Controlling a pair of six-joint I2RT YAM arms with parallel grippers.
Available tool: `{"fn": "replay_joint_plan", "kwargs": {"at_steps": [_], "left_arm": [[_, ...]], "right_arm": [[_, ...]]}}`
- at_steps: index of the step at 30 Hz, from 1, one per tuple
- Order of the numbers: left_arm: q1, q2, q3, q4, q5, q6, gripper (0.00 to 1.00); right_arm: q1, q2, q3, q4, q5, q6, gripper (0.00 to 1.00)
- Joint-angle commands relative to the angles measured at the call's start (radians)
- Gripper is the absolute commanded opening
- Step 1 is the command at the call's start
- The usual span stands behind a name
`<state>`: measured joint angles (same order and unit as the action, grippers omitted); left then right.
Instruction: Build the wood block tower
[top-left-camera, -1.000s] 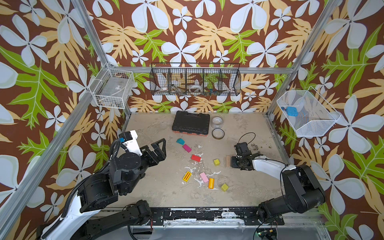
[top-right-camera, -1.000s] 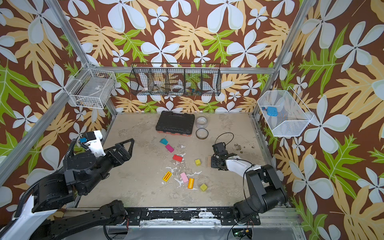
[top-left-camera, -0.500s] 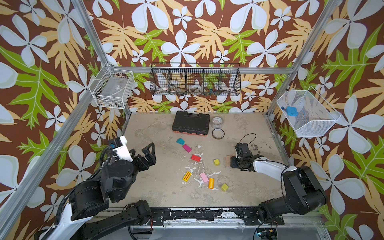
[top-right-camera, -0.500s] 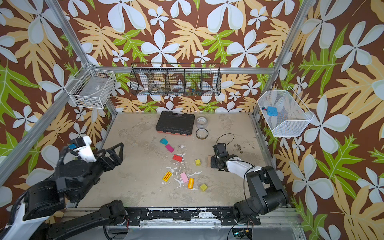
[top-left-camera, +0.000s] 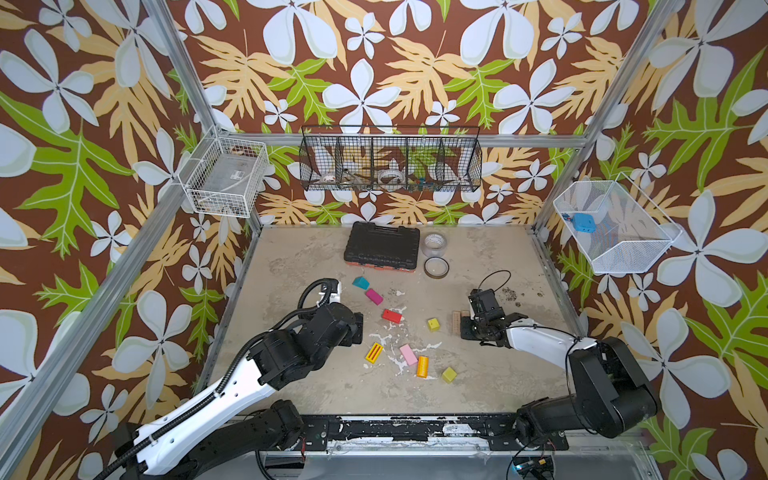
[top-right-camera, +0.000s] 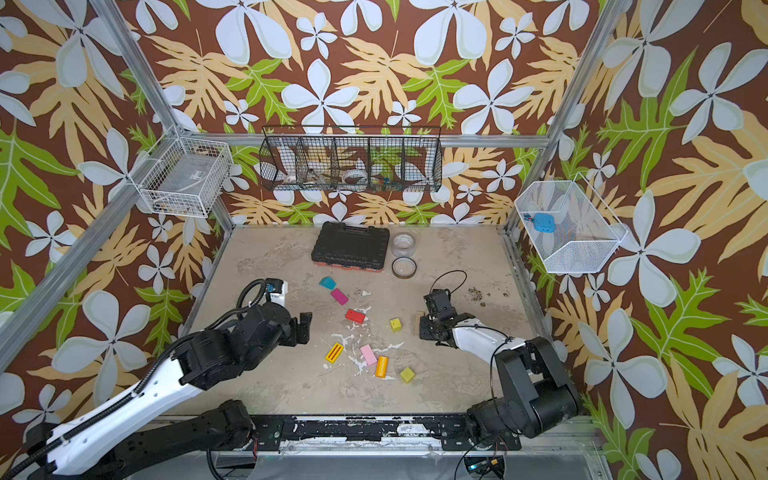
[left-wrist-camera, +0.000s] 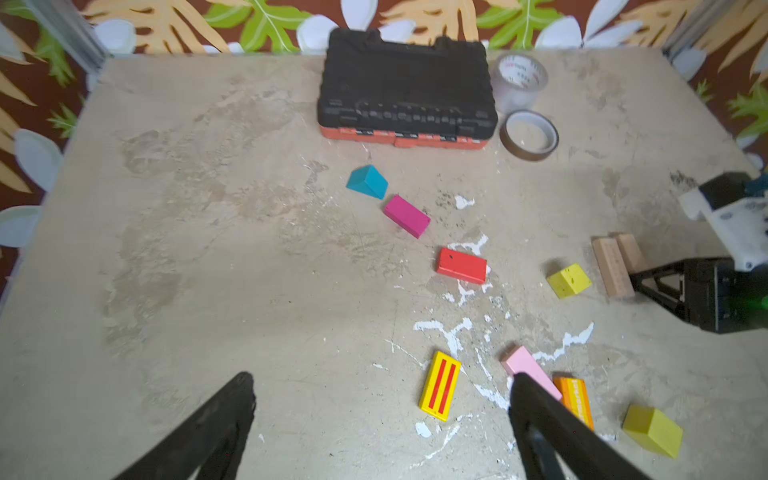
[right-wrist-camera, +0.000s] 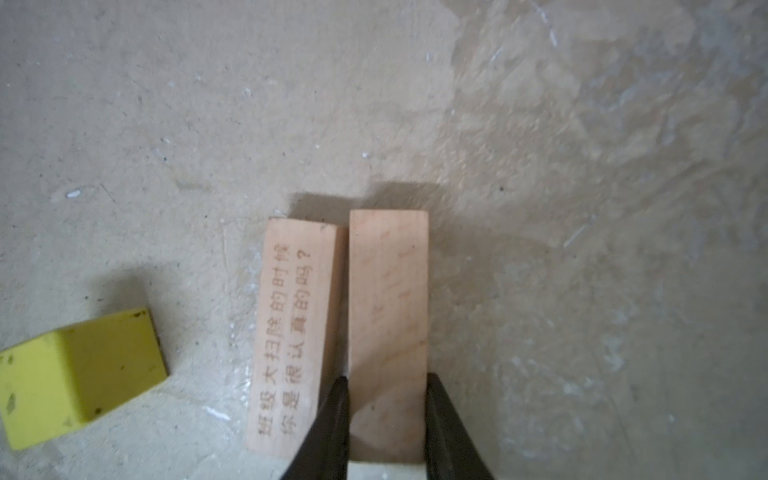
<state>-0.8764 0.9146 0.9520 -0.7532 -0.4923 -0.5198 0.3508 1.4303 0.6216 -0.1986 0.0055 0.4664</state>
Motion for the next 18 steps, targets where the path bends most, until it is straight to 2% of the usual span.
{"fn": "replay_joint_plan", "kwargs": {"at_steps": [1,8,18], "left_arm": [[0.042,0.032,-0.006,0.077,0.159,0.079,0.97],[0.089,0.045,-0.017,0.092,0.185,0.087,0.97],[0.129,0.016,-0.024,0.097,0.164,0.081,0.98]], "right_arm": [[0.001,-0.014,-0.01,-0.062,-0.023,0.014,0.29],[0.003,-0.011,-0.021,-0.056,-0.036,0.018,0.29],[0.003,-0.013,-0.026,-0.044,-0.035,0.014,0.38]]}}
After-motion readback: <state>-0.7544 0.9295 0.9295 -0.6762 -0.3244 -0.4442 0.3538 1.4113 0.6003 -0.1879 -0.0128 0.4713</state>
